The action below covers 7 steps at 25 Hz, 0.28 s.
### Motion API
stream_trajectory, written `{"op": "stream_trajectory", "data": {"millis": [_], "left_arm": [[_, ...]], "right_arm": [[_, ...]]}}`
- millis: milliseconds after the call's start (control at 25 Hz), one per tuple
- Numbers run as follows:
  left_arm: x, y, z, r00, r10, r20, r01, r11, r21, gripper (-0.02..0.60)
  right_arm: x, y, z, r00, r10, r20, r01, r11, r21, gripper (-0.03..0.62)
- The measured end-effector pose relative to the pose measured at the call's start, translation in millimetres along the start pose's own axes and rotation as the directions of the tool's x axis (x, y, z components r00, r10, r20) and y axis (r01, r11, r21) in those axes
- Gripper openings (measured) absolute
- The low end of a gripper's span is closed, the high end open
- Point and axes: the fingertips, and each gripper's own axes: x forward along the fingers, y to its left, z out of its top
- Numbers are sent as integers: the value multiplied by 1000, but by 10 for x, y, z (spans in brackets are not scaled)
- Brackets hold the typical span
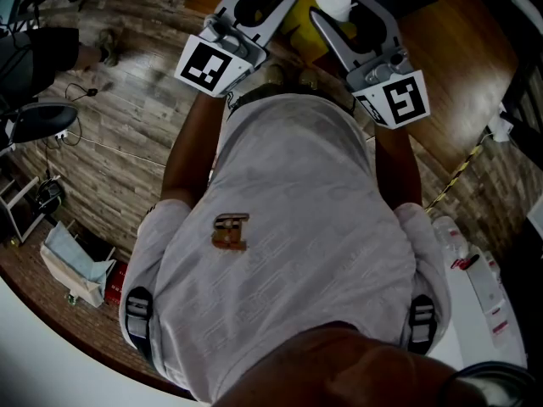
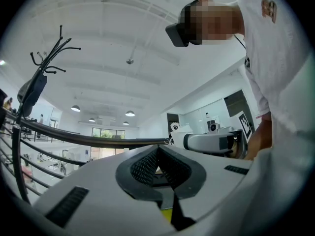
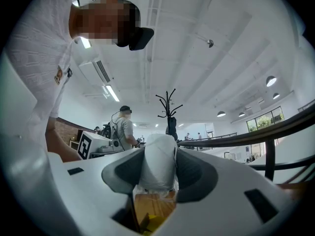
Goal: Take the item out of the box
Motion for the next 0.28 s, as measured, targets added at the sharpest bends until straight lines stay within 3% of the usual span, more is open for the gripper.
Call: {"op": "stream_trajectory", "data": {"millis": [280], "left_arm": [[-38, -17, -12, 1000, -13, 1, 13, 1000, 4, 20]], "right_arm": [[-8, 41, -15, 1000, -3, -2, 3, 1000, -2, 198]]}}
